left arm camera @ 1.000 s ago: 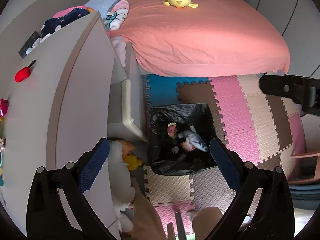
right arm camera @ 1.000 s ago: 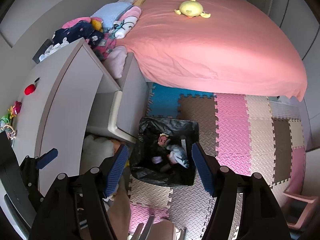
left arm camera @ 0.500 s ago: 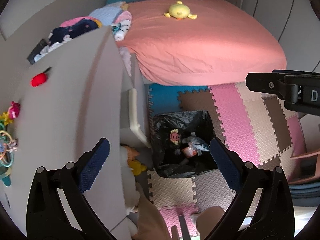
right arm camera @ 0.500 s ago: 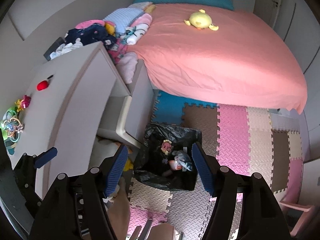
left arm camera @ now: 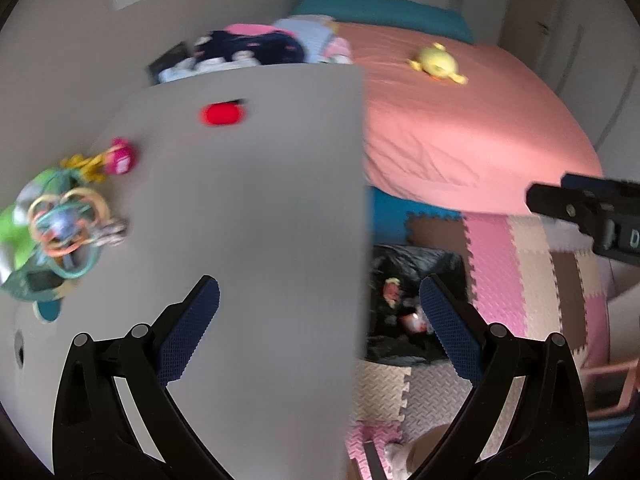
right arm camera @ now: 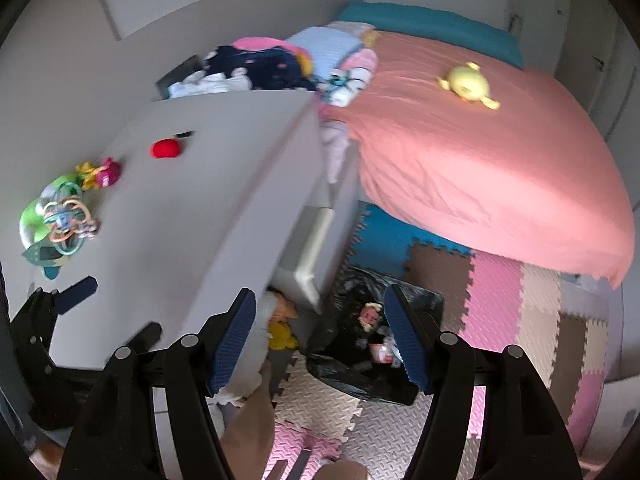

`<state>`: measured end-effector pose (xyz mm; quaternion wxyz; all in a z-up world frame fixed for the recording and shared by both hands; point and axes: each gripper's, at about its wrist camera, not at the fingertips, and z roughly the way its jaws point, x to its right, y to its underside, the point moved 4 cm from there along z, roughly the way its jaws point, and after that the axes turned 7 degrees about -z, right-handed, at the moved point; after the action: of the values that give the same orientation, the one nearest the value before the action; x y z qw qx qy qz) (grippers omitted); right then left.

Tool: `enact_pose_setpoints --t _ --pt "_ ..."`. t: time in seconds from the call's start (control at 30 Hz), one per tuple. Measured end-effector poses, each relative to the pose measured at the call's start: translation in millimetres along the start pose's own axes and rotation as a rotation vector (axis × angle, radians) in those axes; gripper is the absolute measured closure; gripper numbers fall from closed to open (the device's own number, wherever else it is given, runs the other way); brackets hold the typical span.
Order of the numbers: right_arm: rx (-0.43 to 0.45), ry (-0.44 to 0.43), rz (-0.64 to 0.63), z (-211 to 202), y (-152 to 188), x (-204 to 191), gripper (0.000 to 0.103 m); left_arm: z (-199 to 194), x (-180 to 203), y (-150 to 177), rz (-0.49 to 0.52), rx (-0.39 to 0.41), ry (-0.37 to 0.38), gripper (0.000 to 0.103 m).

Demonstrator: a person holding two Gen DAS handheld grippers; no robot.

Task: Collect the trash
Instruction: 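Move both grippers back toward the toys on the desk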

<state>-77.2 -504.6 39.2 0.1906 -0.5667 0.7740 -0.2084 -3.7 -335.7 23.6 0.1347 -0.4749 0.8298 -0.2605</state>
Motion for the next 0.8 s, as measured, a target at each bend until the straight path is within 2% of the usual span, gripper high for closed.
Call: enact_pose_setpoints --t 0.23,0.4,0.5,0.63,0.8 --pt "0.007 -0.051 -0.084 14.9 -24.6 -58.1 0.035 -16.9 -87.9 -13.4 -0.152 0.044 -0.07 0.006" --pt "-0.006 -0.071 -0.127 32.1 -40.9 -89.5 0.035 -21.8 -145.8 -35.0 -0.234 0.069 -0.154 0.006" --pt "-0.008 -0.078 -0.141 45.7 -56.2 -105.1 0.035 -13.5 -172.8 -45.9 -0.268 0.059 -0.186 0.006" --pt "-0.022 -0.086 -0.146 66.8 -78.3 -124.1 0.035 3.6 -198.4 -59.3 -0.296 0.037 -0.199 0.015" --pt "-0.035 -0.084 -0.183 90.6 -103.7 -151.1 0.035 23.3 -224.5 -68.9 -0.325 0.006 -0.196 0.019"
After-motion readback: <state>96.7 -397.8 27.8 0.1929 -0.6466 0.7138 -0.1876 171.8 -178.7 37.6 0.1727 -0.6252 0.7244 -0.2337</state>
